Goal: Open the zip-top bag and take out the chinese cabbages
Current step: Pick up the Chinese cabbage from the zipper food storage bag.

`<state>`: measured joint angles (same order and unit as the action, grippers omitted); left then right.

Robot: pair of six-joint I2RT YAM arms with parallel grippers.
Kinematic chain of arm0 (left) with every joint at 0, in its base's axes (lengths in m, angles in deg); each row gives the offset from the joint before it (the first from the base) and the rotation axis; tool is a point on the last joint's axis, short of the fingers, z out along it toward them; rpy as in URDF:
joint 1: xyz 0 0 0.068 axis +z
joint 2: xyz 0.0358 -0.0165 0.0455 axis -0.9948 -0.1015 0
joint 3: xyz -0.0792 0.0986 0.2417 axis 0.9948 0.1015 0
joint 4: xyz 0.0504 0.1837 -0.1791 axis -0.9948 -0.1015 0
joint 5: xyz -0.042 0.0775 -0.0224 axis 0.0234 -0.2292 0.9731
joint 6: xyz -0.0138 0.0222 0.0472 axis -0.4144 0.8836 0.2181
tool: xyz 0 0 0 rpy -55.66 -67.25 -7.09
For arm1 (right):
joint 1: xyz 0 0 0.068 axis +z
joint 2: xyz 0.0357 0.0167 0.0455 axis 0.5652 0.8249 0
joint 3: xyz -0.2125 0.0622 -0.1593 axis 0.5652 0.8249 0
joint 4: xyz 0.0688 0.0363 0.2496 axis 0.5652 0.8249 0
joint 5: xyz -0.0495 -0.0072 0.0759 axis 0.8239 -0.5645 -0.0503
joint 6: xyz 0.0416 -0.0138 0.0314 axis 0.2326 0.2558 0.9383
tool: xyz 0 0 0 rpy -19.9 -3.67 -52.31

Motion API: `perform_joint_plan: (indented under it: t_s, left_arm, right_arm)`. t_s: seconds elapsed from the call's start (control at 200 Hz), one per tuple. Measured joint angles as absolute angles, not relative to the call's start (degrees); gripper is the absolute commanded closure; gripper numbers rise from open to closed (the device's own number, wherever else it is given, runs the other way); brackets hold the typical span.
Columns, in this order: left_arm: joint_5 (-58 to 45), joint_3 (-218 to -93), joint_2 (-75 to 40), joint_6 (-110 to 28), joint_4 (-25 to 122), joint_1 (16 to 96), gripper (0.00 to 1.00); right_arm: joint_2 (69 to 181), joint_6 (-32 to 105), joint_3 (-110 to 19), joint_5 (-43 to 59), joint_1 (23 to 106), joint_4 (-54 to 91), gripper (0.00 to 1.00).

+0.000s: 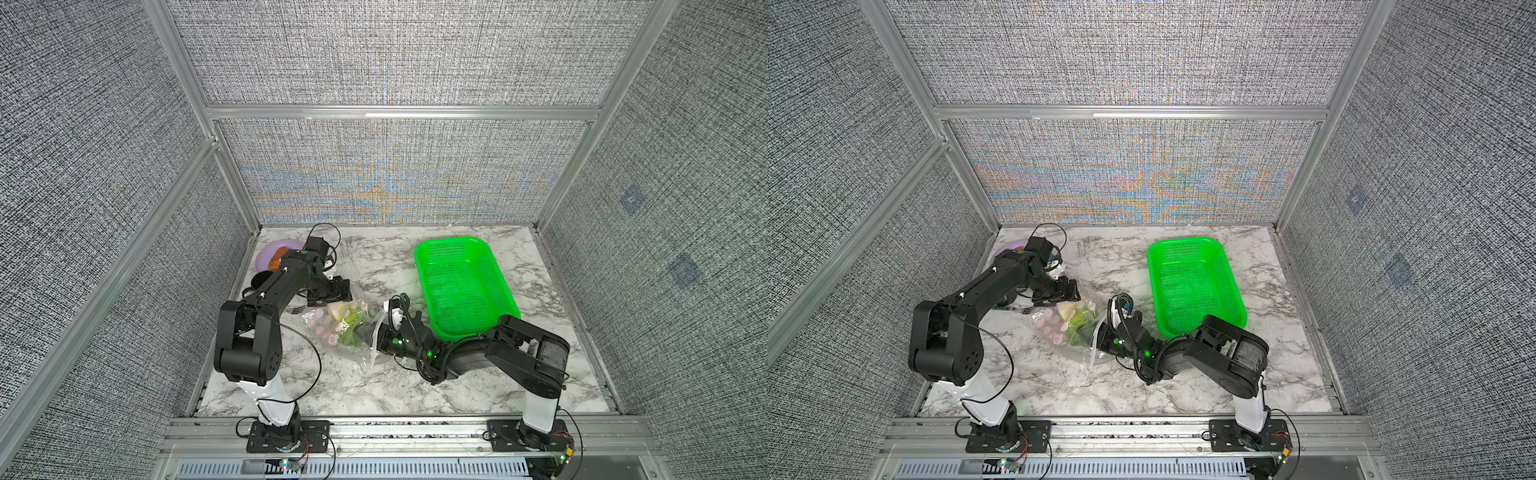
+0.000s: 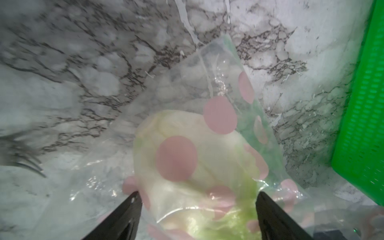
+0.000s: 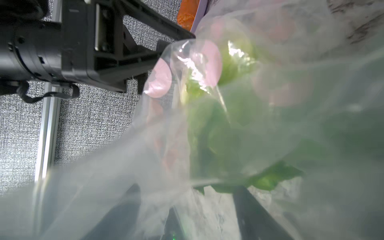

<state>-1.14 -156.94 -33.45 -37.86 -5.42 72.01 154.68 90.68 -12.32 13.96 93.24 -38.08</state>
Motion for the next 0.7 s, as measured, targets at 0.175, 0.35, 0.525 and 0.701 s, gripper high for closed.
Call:
perform_joint_plan:
  t_s: [0.175, 0.35, 0.525, 0.701]
  left_arm:
    - [1.24, -154.82, -33.30, -37.66, -4.59, 72.12, 0.54]
    - [1.83, -151.67, -32.03, -37.96, -2.74, 72.27, 0.80]
    - [1.94, -149.18, -30.72, -38.75, -1.97, 72.27, 1.00]
    - [1.61, -148.72, -29.19, -38.73, -2.32, 72.23, 1.00]
  right_arm:
    - [156.52, 91.31, -16.01, 13.81, 92.06, -35.65, 0.29]
    - [158.51, 91.79, -19.36, 13.81, 91.87, -33.60, 0.33]
    - [160.26, 92.62, -20.10, 14.25, 91.93, -33.64, 0.38]
    - [160.93, 92.78, -19.56, 15.30, 91.93, -34.78, 0.44]
